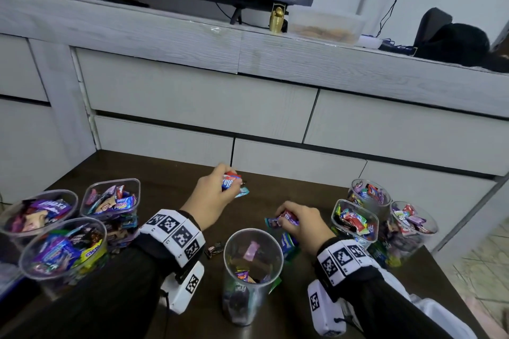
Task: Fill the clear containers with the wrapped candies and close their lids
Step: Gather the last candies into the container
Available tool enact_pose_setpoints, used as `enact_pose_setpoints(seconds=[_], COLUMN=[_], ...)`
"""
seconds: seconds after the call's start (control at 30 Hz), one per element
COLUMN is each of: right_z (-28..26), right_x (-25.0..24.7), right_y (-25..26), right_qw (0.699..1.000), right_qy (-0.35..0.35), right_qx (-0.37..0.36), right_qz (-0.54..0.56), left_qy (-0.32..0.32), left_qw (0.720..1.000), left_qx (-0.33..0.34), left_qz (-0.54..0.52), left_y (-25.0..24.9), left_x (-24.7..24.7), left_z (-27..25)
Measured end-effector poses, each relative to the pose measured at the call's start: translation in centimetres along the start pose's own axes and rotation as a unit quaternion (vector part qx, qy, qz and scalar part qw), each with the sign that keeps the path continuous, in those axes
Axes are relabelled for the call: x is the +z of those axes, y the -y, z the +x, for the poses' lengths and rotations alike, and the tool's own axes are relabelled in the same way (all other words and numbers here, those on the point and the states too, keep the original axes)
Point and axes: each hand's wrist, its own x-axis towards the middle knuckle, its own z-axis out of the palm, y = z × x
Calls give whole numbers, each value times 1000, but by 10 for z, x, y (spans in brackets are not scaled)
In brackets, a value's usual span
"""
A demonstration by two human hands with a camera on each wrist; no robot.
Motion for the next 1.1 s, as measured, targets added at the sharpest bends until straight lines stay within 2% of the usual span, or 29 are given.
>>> enact_pose_setpoints(seconds=[0.2,0.37,0.47,0.63,0.8,0.93,1.03,1.1], right_z=[-9,-14,-15,-15,-13,-11,-11,-12], right_x=[-18,-24,-27,-29,-30,-31,-33,-37], right_y=[13,17,18,20,21,24,27,31], right_qw=[997,995,994,994,994,994,993,991], right_qy=[-72,-94,-100,-98,-94,-92,-93,-96], right_qx=[-34,-27,-22,-22,-15,-8,-10,-23], right_qz=[18,33,42,41,45,52,75,87], left_qy=[76,178,193,215,310,348,340,308], left_qw=[996,973,956,935,893,851,852,875], left_qx=[56,92,122,163,158,185,213,234], left_qz=[-10,118,184,231,286,348,338,292], left_y=[-49,-54,-52,-54,-59,-57,-57,-54], left_x=[10,27,29,24,16,16,14,10], left_z=[-36,-55,-59,-59,-54,-54,-53,-55])
